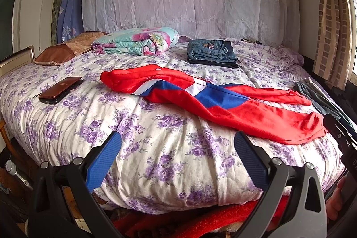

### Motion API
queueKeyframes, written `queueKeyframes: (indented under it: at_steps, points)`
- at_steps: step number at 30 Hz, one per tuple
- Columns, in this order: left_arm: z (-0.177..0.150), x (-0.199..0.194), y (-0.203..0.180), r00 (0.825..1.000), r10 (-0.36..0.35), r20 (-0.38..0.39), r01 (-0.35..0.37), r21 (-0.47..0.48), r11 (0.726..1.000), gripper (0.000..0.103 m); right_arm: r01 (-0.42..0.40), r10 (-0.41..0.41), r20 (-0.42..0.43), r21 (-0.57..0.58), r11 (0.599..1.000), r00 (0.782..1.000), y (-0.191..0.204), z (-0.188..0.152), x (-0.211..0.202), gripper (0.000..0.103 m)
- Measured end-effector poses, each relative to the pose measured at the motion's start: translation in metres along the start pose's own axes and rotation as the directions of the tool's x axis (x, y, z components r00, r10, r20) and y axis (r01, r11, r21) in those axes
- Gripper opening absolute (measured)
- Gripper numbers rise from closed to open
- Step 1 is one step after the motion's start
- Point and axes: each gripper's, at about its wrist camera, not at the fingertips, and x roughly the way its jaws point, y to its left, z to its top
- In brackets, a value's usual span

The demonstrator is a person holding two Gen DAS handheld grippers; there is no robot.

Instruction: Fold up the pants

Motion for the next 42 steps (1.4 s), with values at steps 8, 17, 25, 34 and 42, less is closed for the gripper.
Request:
queueKeyframes:
  at_steps: [8,17,25,34,42]
  points:
    - [0.004,0.009,0.004,0.999,-0.016,-0.036,0.015,-0.016,1.000,0.098,-0.004,0.004,-0.029,-0.003,1.000,1.000,-0.001,-0.002,0.006,0.099]
    - [0.002,0.046,0.048,0.980,-0.131,-0.148,0.101,-0.193,0.976,0.098,-0.003,0.023,-0.154,0.129,0.992,0.988,-0.041,-0.011,0.037,0.099]
    - [0.021,0.098,0.073,0.950,-0.218,-0.222,0.143,-0.311,0.940,0.098,-0.007,0.123,-0.279,0.384,0.923,0.952,-0.109,-0.027,0.058,0.099]
    - [0.053,0.161,0.101,0.916,-0.287,-0.281,0.147,-0.432,0.890,0.098,0.004,0.172,-0.282,0.531,0.847,0.944,-0.162,-0.014,0.094,0.099]
    - [0.067,0.173,0.133,0.908,-0.340,-0.246,0.178,-0.507,0.843,0.098,-0.062,0.197,-0.277,0.431,0.900,0.941,-0.157,0.007,0.133,0.045]
